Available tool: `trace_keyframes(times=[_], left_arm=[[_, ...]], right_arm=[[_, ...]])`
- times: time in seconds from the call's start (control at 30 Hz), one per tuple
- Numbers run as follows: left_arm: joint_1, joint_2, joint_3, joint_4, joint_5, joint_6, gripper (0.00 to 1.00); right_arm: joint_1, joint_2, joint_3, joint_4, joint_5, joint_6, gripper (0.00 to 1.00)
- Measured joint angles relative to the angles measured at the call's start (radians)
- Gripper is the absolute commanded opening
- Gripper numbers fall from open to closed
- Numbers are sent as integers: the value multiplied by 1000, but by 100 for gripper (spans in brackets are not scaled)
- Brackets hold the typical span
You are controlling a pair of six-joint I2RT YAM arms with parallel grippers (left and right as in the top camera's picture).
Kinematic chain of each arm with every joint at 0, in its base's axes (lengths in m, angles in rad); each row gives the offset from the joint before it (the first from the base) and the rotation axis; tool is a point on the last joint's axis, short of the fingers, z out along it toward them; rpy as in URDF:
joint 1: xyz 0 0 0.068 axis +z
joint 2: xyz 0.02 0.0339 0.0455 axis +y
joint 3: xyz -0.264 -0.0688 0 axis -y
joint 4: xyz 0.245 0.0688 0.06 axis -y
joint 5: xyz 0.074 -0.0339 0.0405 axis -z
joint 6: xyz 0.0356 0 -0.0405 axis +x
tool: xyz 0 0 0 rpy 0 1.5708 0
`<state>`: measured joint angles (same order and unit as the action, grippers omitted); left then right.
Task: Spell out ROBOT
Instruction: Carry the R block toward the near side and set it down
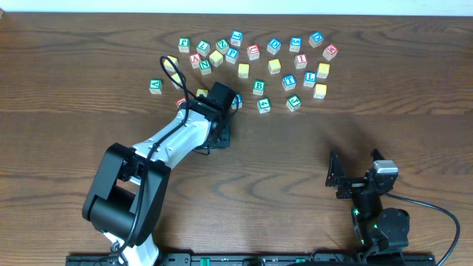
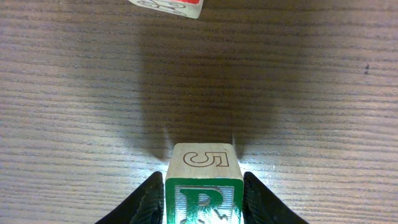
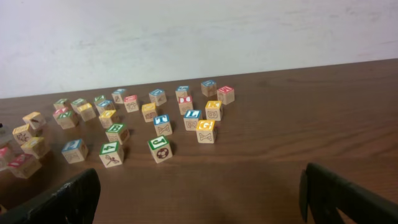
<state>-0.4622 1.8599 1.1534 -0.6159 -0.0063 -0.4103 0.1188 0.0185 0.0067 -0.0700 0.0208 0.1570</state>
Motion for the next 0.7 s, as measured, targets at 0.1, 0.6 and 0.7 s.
trace_keyframes(times=[0.1,0.6,0.7], left_arm=[[0,0,0,0,0,7,43],[0,-212,5,-7,0,60,53],[0,-245,20,-9,0,68,53]], right_arm=[[0,0,0,0,0,0,99],[0,0,0,0,0,0,99],[0,0,0,0,0,0,99]])
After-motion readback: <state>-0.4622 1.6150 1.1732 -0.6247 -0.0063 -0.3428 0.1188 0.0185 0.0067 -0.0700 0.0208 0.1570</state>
